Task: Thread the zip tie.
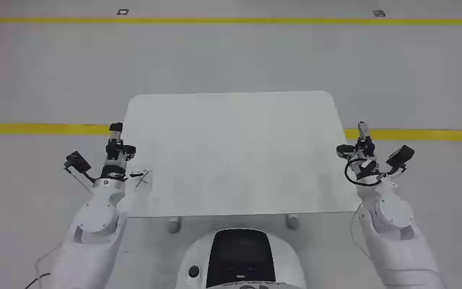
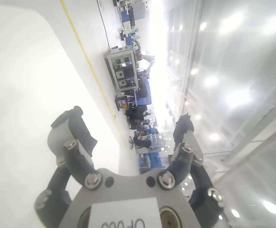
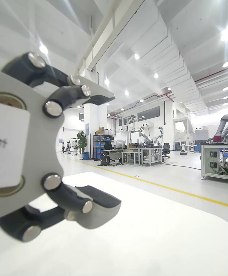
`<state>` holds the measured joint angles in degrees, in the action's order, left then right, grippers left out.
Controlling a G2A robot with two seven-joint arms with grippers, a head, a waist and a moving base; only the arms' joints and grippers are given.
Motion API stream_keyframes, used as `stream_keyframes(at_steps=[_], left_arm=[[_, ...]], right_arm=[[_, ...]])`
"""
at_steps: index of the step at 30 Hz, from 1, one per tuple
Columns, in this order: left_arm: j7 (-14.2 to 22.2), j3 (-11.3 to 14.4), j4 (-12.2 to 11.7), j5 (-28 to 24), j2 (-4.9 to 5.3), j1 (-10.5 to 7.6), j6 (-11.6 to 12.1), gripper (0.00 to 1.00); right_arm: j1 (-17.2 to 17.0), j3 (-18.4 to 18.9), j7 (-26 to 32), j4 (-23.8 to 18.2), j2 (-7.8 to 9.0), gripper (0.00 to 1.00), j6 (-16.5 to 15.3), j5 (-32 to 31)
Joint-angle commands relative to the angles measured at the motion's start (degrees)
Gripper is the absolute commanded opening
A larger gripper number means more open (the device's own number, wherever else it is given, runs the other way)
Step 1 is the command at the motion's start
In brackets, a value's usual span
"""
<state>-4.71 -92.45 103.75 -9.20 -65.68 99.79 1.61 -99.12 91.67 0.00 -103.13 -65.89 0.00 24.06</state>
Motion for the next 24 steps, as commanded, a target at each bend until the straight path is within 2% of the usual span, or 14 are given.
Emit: stream_keyframes(at_steps=[1,2,3,4,5,6,7,8,9,10,15,18,20,24], left_arm=[[0.02,-0.32,0.16,1.36,0.02,0.1,0.21,1.0],[0.03,-0.21,0.14,1.18,0.02,0.07,0.04,0.78],[0.03,-0.3,0.17,1.47,0.02,0.1,0.13,1.0],[0.03,-0.33,0.17,1.5,0.02,0.11,0.19,0.78],[0.02,-0.33,0.17,1.43,0.02,0.11,0.22,1.0],[0.02,-0.33,0.16,1.39,0.02,0.11,0.22,1.0],[0.02,-0.32,0.16,1.37,0.02,0.1,0.22,0.78],[0.02,-0.32,0.16,1.36,0.02,0.1,0.22,0.78],[0.02,-0.32,0.15,1.36,0.02,0.1,0.22,1.0],[0.58,-0.36,0.45,2.55,0.1,-0.05,0.39,1.0],[5.46,-2.26,2.35,11.36,0.77,1.11,1.32,1.0],[8.94,-3.57,3.86,13.74,1.05,2.11,-0.06,1.0],[15.77,-4.66,4.87,13.26,1.44,2.49,-0.23,1.0],[15.77,-4.66,4.87,13.26,1.44,2.49,-0.23,1.0]], right_arm=[[0.0,0.0,0.0,0.0,0.0,1.0,0.0,0.0],[0.0,0.0,0.0,0.0,0.0,0.78,0.0,0.0],[0.0,0.0,0.0,0.0,0.0,0.78,0.0,0.0],[0.0,0.0,0.0,0.0,0.0,1.0,0.0,0.0],[0.0,0.0,0.0,0.0,0.0,0.78,0.0,0.0],[0.0,0.0,0.0,0.0,0.0,1.0,0.0,0.0],[0.0,0.0,0.0,0.0,0.0,1.0,0.0,0.0],[0.0,0.0,0.0,0.0,0.0,0.78,0.0,0.0],[0.0,0.0,0.0,0.0,0.0,0.78,0.0,0.0],[0.0,0.0,0.0,0.0,0.0,1.0,0.0,0.0],[0.0,0.0,0.0,0.0,0.0,1.0,0.0,0.0],[0.0,0.0,0.0,0.0,0.0,1.0,0.0,0.0],[0.0,0.0,0.0,0.0,0.0,1.0,0.0,0.0],[0.0,0.0,0.0,0.0,0.0,1.0,0.0,0.0]])
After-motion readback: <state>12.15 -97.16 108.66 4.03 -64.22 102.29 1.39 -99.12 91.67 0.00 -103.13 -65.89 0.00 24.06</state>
